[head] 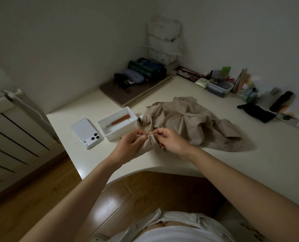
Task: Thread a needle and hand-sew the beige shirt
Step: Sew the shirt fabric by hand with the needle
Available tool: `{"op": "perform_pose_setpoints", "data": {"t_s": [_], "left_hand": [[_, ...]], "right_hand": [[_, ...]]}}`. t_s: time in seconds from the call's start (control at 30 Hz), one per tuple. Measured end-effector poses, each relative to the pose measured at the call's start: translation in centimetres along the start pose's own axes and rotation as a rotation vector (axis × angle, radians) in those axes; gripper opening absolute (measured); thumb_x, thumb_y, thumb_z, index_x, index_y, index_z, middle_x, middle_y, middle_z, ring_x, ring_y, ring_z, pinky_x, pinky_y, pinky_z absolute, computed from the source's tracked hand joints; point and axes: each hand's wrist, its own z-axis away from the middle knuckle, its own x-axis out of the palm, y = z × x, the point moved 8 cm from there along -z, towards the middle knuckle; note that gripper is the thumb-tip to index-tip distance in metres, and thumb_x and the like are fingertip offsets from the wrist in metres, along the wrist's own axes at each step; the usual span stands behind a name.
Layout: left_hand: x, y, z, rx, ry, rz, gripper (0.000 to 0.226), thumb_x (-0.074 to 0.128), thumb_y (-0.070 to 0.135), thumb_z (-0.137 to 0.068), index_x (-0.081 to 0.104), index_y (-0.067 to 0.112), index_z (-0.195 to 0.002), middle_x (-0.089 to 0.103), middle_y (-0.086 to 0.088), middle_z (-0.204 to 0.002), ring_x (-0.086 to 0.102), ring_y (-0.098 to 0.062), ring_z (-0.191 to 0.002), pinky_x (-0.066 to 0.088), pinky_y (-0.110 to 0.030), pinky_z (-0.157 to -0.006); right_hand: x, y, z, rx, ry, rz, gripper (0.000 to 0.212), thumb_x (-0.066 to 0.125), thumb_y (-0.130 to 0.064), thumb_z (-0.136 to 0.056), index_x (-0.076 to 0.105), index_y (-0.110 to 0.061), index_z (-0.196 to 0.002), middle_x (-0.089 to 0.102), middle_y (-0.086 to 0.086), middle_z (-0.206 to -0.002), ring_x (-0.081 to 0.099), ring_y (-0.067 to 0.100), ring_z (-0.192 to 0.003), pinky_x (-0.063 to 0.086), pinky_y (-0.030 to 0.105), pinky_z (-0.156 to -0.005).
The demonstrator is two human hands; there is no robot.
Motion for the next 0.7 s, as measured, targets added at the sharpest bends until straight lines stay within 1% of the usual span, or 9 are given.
{"op": "perform_pose_setpoints", "data": {"t_s": [0.07, 0.23, 0.33, 0.37, 0.43, 0.47, 0.53, 0.6, 0.7], "left_hand": [[-0.05, -0.20, 0.03, -0.032, -0.037, -0.007, 0.014, 0.053, 0.027, -0.096, 0.065, 0.021, -0.095, 0.062, -0.008, -0.077, 0.051, -0.016, -0.063, 0.038, -0.028, -0.052], [0.16, -0.49, 0.14, -0.113, -0.055, 0.088, 0.016, 0.055, 0.029, -0.094, 0.067, 0.018, -0.095, 0.059, 0.006, -0.067, 0.046, -0.005, -0.053, 0.032, -0.016, -0.042], [0.13, -0.79, 0.10, -0.149, -0.058, 0.163, 0.021, 0.058, 0.031, -0.092, 0.069, 0.014, -0.097, 0.058, 0.002, -0.069, 0.046, -0.006, -0.053, 0.031, -0.016, -0.041], [0.06, -0.78, 0.10, -0.149, -0.059, 0.196, 0.025, 0.062, 0.035, -0.089, 0.069, 0.012, -0.097, 0.059, -0.002, -0.072, 0.047, -0.012, -0.056, 0.031, -0.019, -0.044], [-0.11, -0.63, 0.00, -0.145, -0.052, 0.272, 0.036, 0.070, 0.039, -0.082, 0.068, 0.007, -0.098, 0.061, -0.012, -0.081, 0.048, -0.024, -0.068, 0.037, -0.028, -0.057], [-0.18, -0.59, -0.12, -0.143, -0.048, 0.309, 0.035, 0.071, 0.036, -0.081, 0.067, 0.006, -0.099, 0.063, -0.014, -0.085, 0.052, -0.026, -0.074, 0.040, -0.032, -0.064], [-0.25, -0.29, -0.18, -0.143, -0.048, 0.348, 0.029, 0.067, 0.030, -0.081, 0.067, 0.006, -0.097, 0.065, -0.014, -0.089, 0.058, -0.023, -0.080, 0.046, -0.033, -0.072], [-0.17, -0.23, -0.30, -0.145, -0.061, 0.348, 0.026, 0.064, 0.030, -0.080, 0.067, 0.009, -0.094, 0.066, -0.013, -0.089, 0.060, -0.020, -0.080, 0.048, -0.032, -0.074], [0.13, 0.02, -0.44, -0.145, -0.077, 0.332, 0.013, 0.061, 0.024, -0.088, 0.071, 0.017, -0.083, 0.067, -0.007, -0.081, 0.061, -0.014, -0.074, 0.049, -0.027, -0.069]], "right_hand": [[-0.05, 0.11, -0.13, 0.007, 0.002, -0.018, 0.018, 0.044, -0.017, -0.100, 0.061, -0.020, -0.099, 0.055, -0.002, -0.073, 0.047, 0.001, -0.059, 0.041, 0.011, -0.055], [0.07, 0.29, -0.31, 0.009, 0.002, -0.076, 0.016, 0.046, -0.016, -0.099, 0.062, -0.019, -0.098, 0.054, -0.006, -0.069, 0.047, 0.000, -0.057, 0.041, 0.012, -0.055], [0.18, 0.18, -0.25, 0.008, -0.001, -0.099, 0.016, 0.046, -0.015, -0.099, 0.061, -0.019, -0.099, 0.053, -0.006, -0.067, 0.048, -0.002, -0.054, 0.041, 0.012, -0.055], [0.16, 0.12, -0.26, 0.003, 0.000, -0.099, 0.016, 0.046, -0.014, -0.099, 0.061, -0.019, -0.099, 0.054, -0.005, -0.068, 0.048, -0.002, -0.055, 0.041, 0.012, -0.056], [-0.01, 0.11, -0.38, 0.001, 0.011, -0.096, 0.016, 0.046, -0.013, -0.099, 0.060, -0.019, -0.097, 0.054, -0.004, -0.069, 0.049, 0.000, -0.057, 0.043, 0.014, -0.059], [-0.14, 0.14, -0.45, 0.002, 0.017, -0.091, 0.016, 0.046, -0.013, -0.099, 0.060, -0.020, -0.097, 0.055, -0.003, -0.070, 0.050, 0.001, -0.059, 0.043, 0.016, -0.061], [-0.35, 0.21, -0.60, 0.000, 0.021, -0.080, 0.015, 0.047, -0.014, -0.098, 0.061, -0.020, -0.096, 0.055, -0.002, -0.071, 0.051, 0.002, -0.060, 0.044, 0.020, -0.063], [-0.46, 0.19, -0.68, -0.005, 0.015, -0.076, 0.015, 0.047, -0.016, -0.098, 0.061, -0.021, -0.096, 0.055, -0.002, -0.071, 0.051, 0.003, -0.061, 0.044, 0.021, -0.064], [-0.44, -0.07, -0.71, -0.015, 0.002, -0.066, 0.015, 0.046, -0.016, -0.099, 0.061, -0.019, -0.098, 0.057, -0.003, -0.073, 0.052, 0.000, -0.061, 0.044, 0.015, -0.063]]}}
